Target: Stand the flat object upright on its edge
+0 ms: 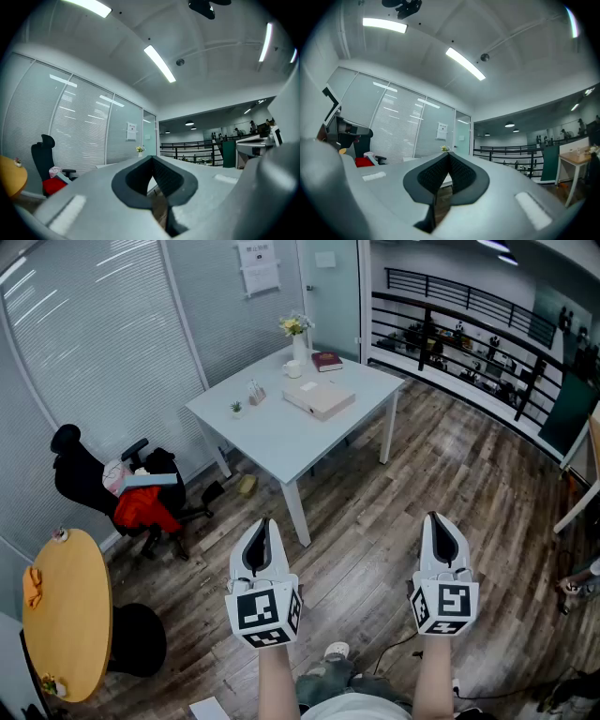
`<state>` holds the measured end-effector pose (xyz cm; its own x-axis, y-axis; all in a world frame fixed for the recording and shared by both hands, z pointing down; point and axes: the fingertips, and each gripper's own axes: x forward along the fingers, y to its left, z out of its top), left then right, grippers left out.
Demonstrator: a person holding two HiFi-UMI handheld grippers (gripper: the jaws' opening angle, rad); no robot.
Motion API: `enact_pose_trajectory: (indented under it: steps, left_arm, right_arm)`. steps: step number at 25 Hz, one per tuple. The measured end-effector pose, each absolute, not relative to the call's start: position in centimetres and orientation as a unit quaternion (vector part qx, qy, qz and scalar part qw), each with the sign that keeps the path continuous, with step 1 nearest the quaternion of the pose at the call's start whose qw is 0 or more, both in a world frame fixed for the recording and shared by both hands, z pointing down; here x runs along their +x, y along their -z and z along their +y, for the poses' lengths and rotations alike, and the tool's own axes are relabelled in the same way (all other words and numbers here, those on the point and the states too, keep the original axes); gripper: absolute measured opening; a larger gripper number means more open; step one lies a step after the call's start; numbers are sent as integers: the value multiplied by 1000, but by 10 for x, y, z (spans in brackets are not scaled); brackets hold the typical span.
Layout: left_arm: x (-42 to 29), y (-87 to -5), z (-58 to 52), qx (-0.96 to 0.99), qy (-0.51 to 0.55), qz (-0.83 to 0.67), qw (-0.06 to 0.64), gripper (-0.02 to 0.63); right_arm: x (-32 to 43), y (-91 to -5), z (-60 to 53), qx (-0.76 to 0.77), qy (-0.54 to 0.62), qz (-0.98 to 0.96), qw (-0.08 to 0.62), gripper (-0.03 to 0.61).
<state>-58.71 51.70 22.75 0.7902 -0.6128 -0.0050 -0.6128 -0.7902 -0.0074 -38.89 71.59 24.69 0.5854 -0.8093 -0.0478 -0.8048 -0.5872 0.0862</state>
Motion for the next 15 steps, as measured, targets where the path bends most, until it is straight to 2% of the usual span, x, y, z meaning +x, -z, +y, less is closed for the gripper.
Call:
enact_pose_trajectory:
  steps: [15]
  left_arm:
    - [-560,-237,491,-950,3,313,-7,6]
  right_arm:
    - [-363,-258,695,893,29,-447,30,11]
